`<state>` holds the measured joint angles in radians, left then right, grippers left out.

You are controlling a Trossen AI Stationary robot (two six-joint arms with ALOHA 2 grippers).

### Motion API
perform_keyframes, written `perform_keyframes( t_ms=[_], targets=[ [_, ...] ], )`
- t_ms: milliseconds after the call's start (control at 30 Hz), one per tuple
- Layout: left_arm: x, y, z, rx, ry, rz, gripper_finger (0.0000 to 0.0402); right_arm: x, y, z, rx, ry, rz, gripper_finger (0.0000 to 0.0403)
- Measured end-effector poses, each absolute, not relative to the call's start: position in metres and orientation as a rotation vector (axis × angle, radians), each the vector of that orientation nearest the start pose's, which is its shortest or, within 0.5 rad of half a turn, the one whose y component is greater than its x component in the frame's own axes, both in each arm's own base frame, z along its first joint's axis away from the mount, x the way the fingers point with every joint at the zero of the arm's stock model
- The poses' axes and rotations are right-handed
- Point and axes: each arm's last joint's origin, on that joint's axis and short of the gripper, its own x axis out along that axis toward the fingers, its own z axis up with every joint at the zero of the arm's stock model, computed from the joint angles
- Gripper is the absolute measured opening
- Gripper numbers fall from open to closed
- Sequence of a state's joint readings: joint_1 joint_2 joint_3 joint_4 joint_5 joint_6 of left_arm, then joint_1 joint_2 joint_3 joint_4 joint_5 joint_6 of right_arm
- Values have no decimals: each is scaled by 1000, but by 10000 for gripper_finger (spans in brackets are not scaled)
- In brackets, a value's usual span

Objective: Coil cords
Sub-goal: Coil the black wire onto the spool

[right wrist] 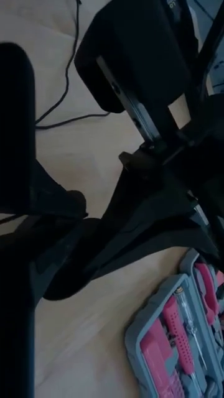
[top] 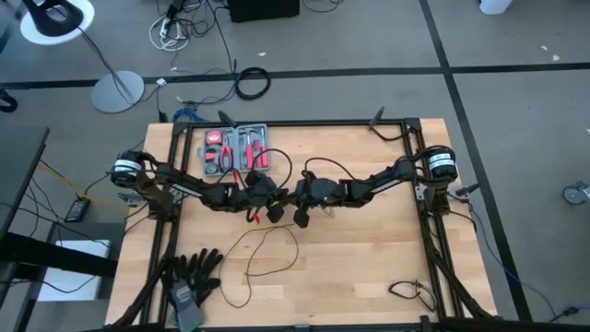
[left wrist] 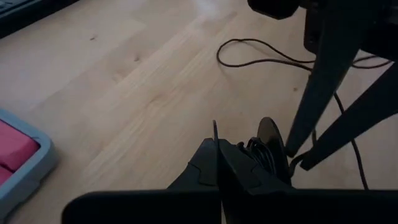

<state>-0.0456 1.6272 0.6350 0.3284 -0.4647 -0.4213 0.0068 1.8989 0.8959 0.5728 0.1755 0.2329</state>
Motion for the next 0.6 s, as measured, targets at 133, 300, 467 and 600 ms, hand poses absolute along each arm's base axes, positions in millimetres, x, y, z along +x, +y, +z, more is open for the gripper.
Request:
perform_keyframes(
  t_ms=[133,300,467,600],
  targets=[
    [293,0,137,-228,551,531,0,374,-2,140,185,426,-199,55],
    [293,-1,137,-207,555,526,0,363,-4,158,117,493,-195,87],
    [293,-1,137,-207,545,523,0,353,-4,175,90,521,-190,98],
    [293,-1,137,-190,549,518,0,353,-4,167,46,574,-185,98]
  ],
)
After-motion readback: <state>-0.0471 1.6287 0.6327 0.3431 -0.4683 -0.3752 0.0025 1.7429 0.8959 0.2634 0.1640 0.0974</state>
